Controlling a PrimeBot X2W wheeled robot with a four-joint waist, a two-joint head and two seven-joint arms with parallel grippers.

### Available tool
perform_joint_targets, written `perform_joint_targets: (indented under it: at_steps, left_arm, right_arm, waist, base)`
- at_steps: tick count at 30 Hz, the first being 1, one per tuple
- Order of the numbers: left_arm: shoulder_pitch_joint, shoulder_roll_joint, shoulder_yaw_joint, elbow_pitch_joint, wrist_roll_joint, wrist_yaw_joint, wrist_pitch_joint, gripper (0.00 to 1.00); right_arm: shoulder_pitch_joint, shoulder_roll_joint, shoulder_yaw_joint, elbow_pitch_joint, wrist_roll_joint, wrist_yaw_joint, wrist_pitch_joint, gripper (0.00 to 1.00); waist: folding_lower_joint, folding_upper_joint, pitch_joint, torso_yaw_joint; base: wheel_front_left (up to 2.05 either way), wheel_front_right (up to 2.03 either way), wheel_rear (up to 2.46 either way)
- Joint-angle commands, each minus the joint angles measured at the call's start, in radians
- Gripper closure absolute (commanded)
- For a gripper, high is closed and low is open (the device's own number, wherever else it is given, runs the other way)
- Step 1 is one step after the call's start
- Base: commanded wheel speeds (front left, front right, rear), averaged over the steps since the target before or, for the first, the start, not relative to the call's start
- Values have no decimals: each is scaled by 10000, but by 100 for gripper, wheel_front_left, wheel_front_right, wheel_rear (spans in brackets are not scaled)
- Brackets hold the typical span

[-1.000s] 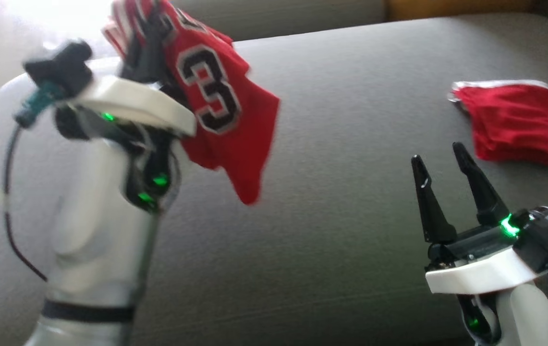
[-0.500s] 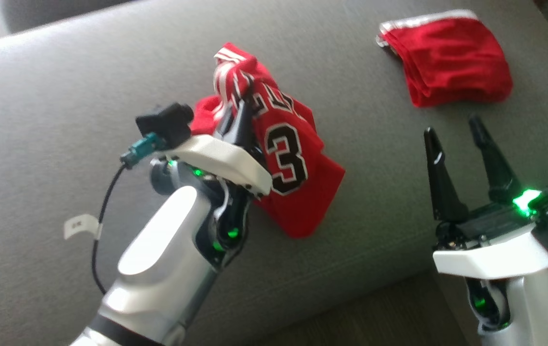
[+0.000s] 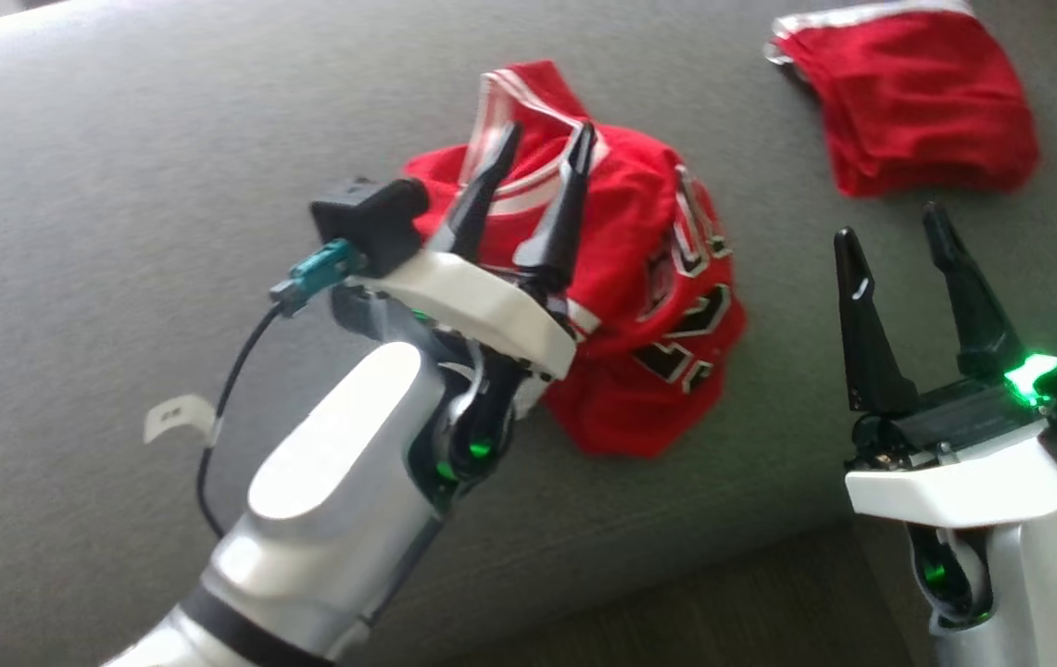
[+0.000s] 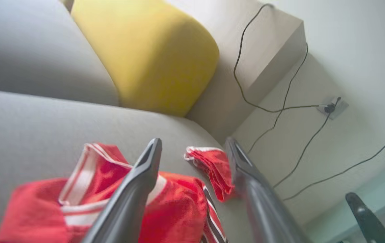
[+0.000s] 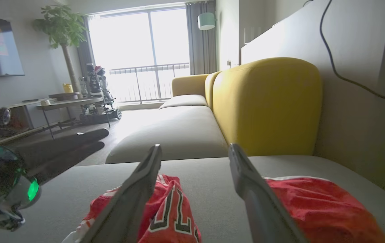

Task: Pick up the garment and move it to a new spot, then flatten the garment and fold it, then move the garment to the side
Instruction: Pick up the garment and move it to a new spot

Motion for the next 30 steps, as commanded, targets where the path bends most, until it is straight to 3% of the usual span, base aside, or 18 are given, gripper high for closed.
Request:
perform_joint_targets:
  at_steps: [1, 2, 13, 22, 30]
  left_arm:
    - [-118, 130, 484, -490, 365, 58, -118, 0]
    - [267, 232, 837, -856, 1037, 128, -119, 0]
    - [3353, 924, 2379, -2181, 3374, -307, -121, 0]
    - [5605, 652, 3468, -2648, 4369, -443, -121, 0]
    - [6761, 363, 4022, -2920, 5058, -827, -122, 0]
  right_arm:
    - [-181, -58, 214, -286, -95, -4, -90, 0]
    - [-110, -58, 220, -225, -160, -4, -90, 0]
    - [351, -58, 386, 235, -483, -4, -90, 0]
    - [1150, -58, 219, 795, -567, -4, -90, 0]
    - [1705, -58, 64, 987, -539, -4, -90, 0]
  waist:
    - [0, 0, -294, 478]
    - [0, 0, -476, 841]
    - [0, 0, -1531, 2554]
    - [0, 0, -2480, 3428]
    - [0, 0, -2861, 3652]
  base:
    - [0, 0, 0]
    - [0, 0, 0]
    - [0, 0, 0]
    - [0, 0, 0]
    - [0, 0, 0]
